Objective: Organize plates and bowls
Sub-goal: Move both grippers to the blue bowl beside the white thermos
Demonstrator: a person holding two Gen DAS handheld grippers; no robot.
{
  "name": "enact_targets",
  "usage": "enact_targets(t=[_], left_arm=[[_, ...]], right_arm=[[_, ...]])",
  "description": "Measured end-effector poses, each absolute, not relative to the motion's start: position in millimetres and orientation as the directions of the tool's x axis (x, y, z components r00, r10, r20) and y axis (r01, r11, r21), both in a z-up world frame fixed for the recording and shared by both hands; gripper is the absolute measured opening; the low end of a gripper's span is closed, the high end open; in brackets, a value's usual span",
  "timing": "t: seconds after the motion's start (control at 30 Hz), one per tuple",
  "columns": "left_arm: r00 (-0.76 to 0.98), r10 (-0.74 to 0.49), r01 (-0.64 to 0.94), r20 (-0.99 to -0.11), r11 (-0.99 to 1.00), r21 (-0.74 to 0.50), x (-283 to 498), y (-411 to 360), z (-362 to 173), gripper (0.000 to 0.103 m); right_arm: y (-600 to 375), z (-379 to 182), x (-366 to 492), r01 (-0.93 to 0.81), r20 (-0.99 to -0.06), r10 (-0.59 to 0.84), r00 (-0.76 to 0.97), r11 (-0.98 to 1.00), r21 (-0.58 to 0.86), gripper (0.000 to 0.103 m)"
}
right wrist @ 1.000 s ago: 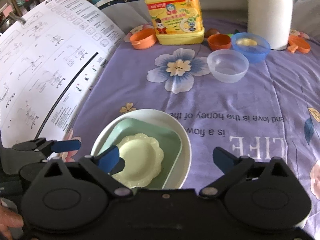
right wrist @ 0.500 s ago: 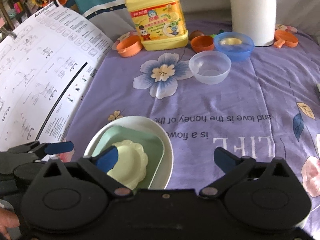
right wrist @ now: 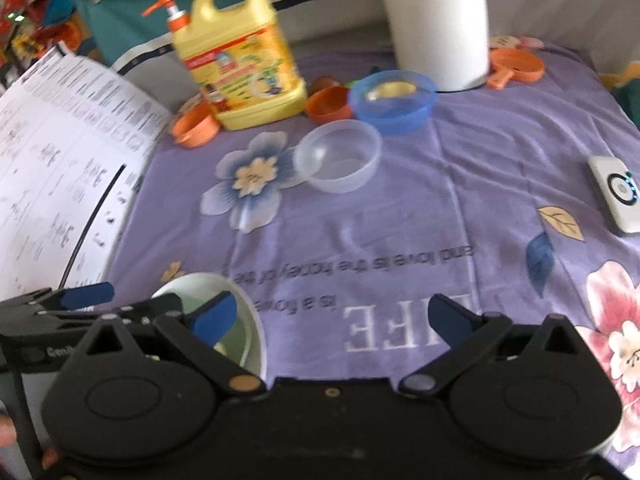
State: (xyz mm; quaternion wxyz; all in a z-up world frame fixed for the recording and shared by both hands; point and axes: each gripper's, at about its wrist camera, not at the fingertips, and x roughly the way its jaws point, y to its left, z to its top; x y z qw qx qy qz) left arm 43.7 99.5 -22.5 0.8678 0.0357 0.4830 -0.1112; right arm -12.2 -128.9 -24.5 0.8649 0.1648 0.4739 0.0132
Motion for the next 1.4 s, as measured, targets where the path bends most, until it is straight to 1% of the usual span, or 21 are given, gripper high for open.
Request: enact_targets(t=[0.47, 0.73, 0.9, 1.03, 1.1, 1.23, 1.27, 1.3, 1.33, 1.37, 1.4], left_arm=[[0.55, -0.167, 0.283, -0.818, 0.959, -0.006, 124, 26, -12, 0.103], [0.572, -0.175, 0.294, -0.802, 0.956, 0.001, 170, -6, -17, 0.103], [0.585, -0.178, 0.293, -0.791, 0.956, 0.002, 195, -22, -24, 0.103], [0.579, -0.168, 0.288, -0.798, 0.958, 0.007, 212, -32, -29, 0.103], [0.58, -0.172, 0.295, -0.796, 0.956, 0.008, 218, -35, -31, 0.102], [0.587, -0.177, 0.308, -0.79, 0.951, 0.016, 222, -41, -35, 0.099], [0.587, -0.177, 0.309, -0.79, 0.951, 0.016, 223, -42, -37, 0.096], [0.585, -0.18, 0.311, -0.791, 0.95, 0.014, 225, -44, -40, 0.094], [0.584, -0.185, 0.314, -0.791, 0.949, 0.01, 226, -45, -41, 0.09], [0.579, -0.189, 0.318, -0.793, 0.948, 0.006, 228, -47, -42, 0.088], [0.576, -0.195, 0.321, -0.794, 0.947, 0.001, 230, -49, -44, 0.086]], right_arm=[[-209, -25, 38, 0.251, -0.815, 0.086, 0.573, 0.928, 0.274, 0.103], [-245, -25, 88, 0.285, -0.804, 0.062, 0.591, 0.917, 0.281, 0.103], [-261, -31, 122, 0.31, -0.793, 0.069, 0.605, 0.898, 0.314, 0.103], [-268, -37, 148, 0.317, -0.791, 0.074, 0.607, 0.89, 0.327, 0.091], [-270, -43, 159, 0.322, -0.791, 0.091, 0.605, 0.88, 0.348, 0.09], [-271, -54, 174, 0.321, -0.792, 0.109, 0.601, 0.874, 0.364, 0.081], [-271, -56, 177, 0.321, -0.794, 0.114, 0.598, 0.873, 0.367, 0.079], [-270, -60, 181, 0.32, -0.796, 0.119, 0.593, 0.873, 0.368, 0.075], [-268, -64, 184, 0.317, -0.799, 0.125, 0.588, 0.873, 0.37, 0.071], [-267, -67, 187, 0.314, -0.801, 0.134, 0.584, 0.872, 0.375, 0.068], [-266, -72, 191, 0.311, -0.803, 0.146, 0.577, 0.87, 0.382, 0.062]])
